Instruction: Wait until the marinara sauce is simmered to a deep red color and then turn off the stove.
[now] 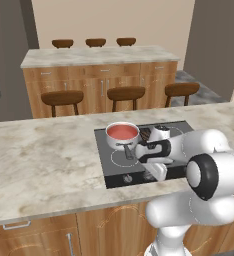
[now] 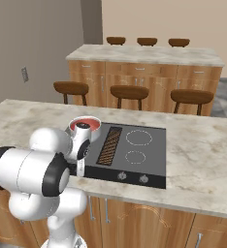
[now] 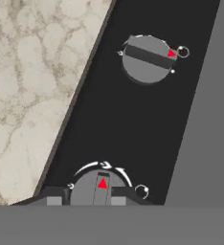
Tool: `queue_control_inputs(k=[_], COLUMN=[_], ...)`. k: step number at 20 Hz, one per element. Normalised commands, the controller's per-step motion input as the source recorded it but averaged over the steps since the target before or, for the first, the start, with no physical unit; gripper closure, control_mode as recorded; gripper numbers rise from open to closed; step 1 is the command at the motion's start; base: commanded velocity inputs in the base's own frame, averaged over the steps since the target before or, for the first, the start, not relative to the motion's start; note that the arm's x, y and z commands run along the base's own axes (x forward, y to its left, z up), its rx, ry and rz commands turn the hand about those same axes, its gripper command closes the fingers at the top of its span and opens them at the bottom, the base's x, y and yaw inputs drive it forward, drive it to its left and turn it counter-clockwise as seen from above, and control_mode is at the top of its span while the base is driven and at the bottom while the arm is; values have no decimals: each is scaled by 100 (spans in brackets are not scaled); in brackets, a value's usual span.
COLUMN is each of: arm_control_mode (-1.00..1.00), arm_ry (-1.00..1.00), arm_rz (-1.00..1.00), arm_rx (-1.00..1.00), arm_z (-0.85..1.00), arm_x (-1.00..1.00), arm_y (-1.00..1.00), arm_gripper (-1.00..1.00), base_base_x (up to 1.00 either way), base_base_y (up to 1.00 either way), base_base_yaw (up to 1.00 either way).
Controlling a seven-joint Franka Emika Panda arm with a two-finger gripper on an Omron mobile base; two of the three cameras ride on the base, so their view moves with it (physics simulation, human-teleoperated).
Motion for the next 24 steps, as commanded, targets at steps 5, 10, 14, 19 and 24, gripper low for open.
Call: queue_control_inputs(k=[5, 10, 14, 19, 24], arm_control_mode=[-100, -100, -100, -100, -100], arm_ry=[7, 5, 2, 1, 0], arm_rz=[-41, -52, -60, -65, -68], arm_rx=[0, 0, 0, 0, 0], arm_z=[-39, -43, -44, -45, -45], arm_x=[0, -9, -8, -10, -14], arm_y=[-2, -12, -15, -20, -30], arm_gripper=[100, 100, 100, 100, 100], base_base_x=[0, 0, 0, 0, 0], base_base_y=[0, 0, 0, 0, 0], base_base_yaw=[0, 0, 0, 0, 0])
